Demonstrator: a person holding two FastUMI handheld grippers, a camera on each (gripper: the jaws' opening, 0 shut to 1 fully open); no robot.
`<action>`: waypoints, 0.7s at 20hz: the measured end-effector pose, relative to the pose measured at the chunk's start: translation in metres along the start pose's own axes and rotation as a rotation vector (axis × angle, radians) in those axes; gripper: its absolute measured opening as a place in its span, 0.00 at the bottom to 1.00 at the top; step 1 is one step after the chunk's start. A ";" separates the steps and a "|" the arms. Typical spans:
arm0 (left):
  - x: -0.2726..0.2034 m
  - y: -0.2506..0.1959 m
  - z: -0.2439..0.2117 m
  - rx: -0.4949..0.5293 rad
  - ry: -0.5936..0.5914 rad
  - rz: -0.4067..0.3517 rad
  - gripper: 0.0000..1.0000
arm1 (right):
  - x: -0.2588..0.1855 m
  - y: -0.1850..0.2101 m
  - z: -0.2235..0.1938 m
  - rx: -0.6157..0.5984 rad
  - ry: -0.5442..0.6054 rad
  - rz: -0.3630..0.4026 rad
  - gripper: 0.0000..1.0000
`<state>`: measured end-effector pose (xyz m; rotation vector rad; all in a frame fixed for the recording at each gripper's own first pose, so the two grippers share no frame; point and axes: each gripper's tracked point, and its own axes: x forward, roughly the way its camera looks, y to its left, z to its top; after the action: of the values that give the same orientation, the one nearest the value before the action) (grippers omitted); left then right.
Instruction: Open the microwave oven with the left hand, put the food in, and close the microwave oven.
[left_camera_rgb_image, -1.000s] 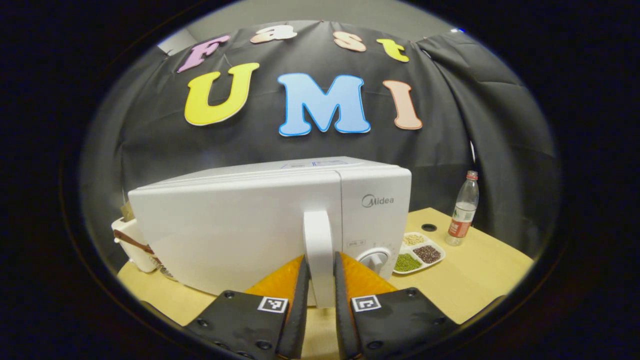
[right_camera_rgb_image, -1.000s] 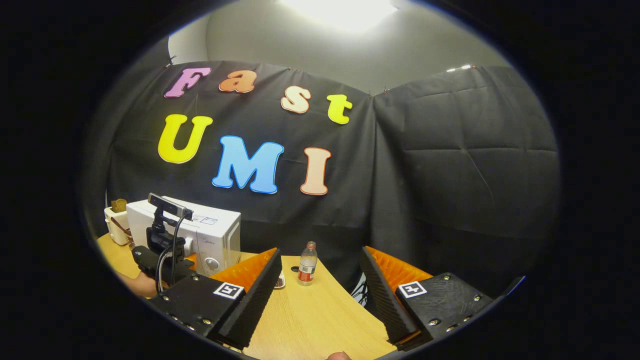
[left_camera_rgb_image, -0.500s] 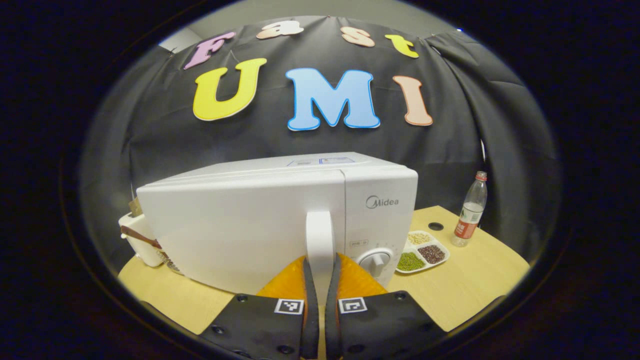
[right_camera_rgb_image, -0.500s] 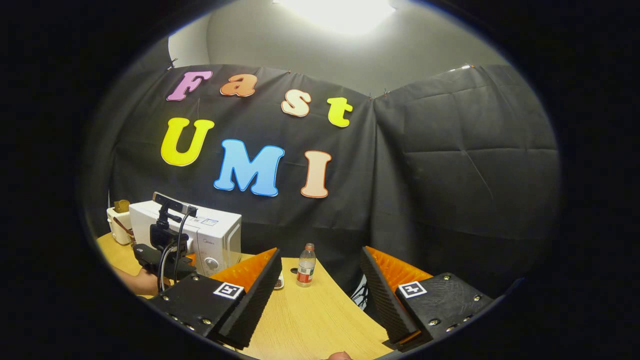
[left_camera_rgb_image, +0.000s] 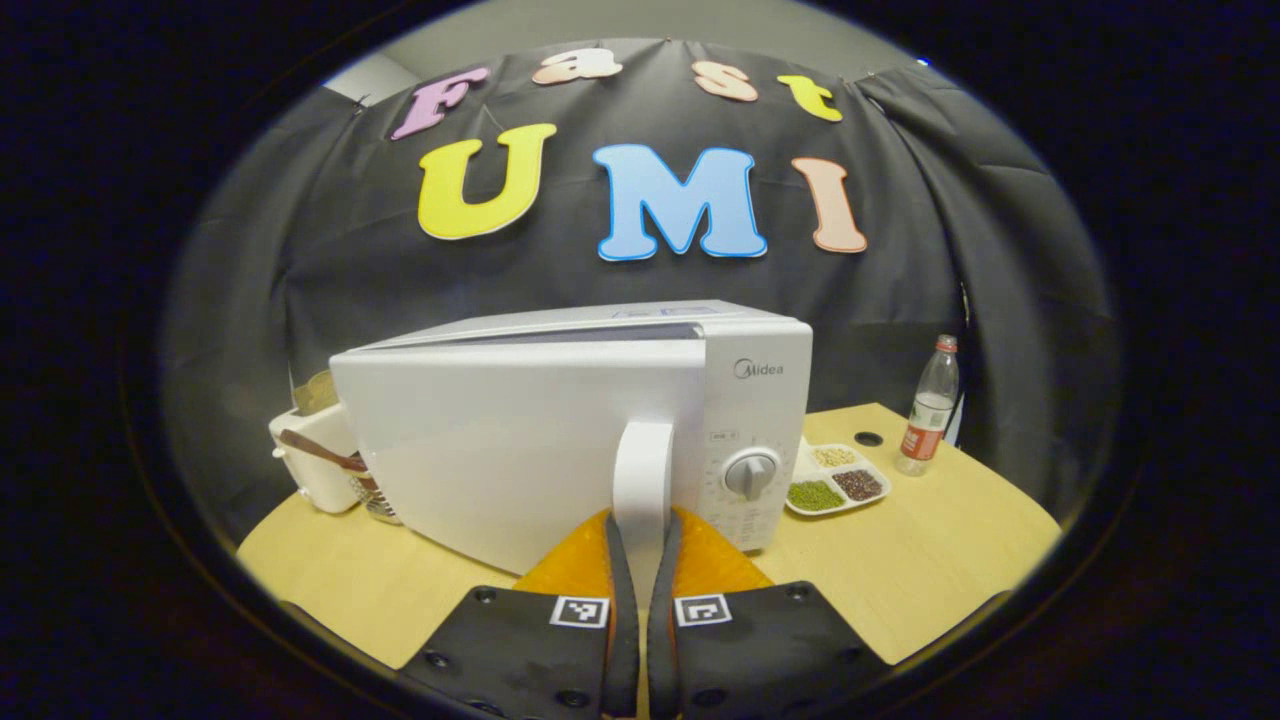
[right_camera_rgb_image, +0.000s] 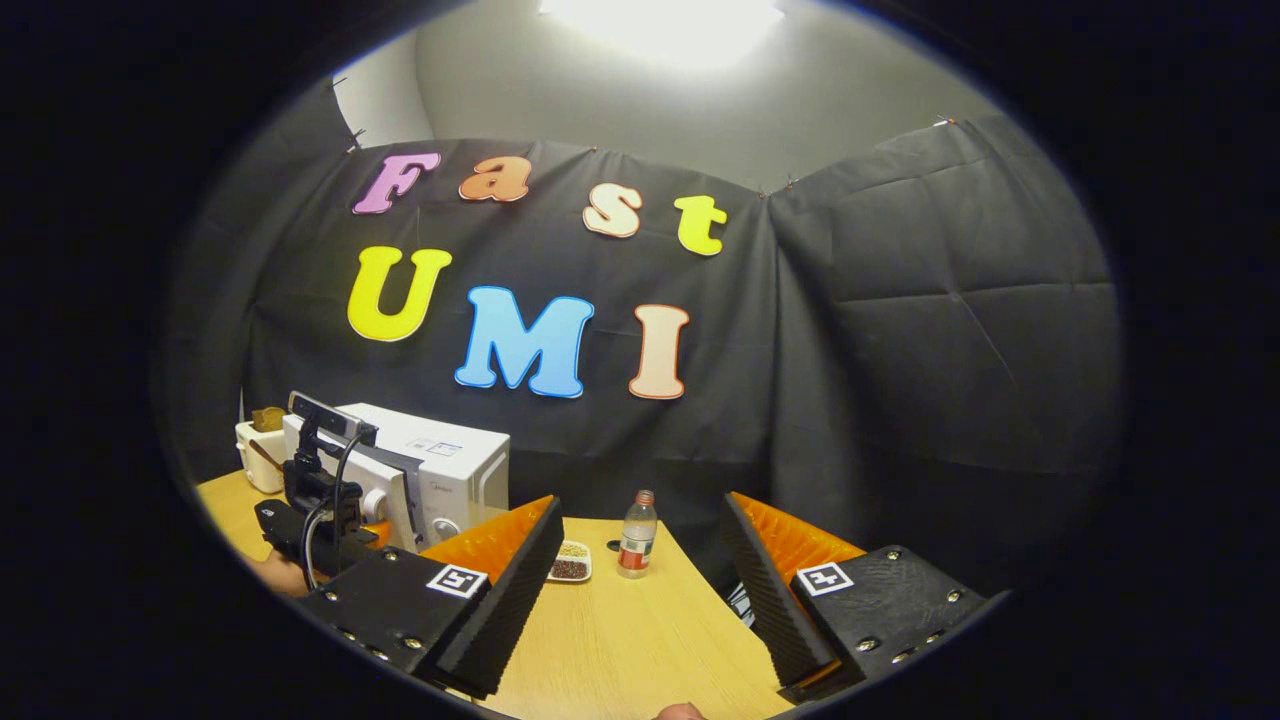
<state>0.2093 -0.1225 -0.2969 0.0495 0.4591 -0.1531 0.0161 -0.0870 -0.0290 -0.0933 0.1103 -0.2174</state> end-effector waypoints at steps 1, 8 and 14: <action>-0.007 0.003 -0.002 -0.001 0.004 0.010 0.10 | 0.001 0.004 0.000 0.008 -0.002 0.023 0.96; -0.058 0.032 -0.017 -0.009 0.040 0.080 0.16 | -0.003 0.021 0.002 0.037 -0.039 0.156 0.96; -0.094 0.062 -0.030 -0.030 0.057 0.179 0.15 | -0.015 0.019 -0.004 0.063 -0.039 0.253 0.96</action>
<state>0.1233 -0.0461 -0.2808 0.0654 0.5116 0.0311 0.0054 -0.0658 -0.0336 -0.0200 0.0757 0.0336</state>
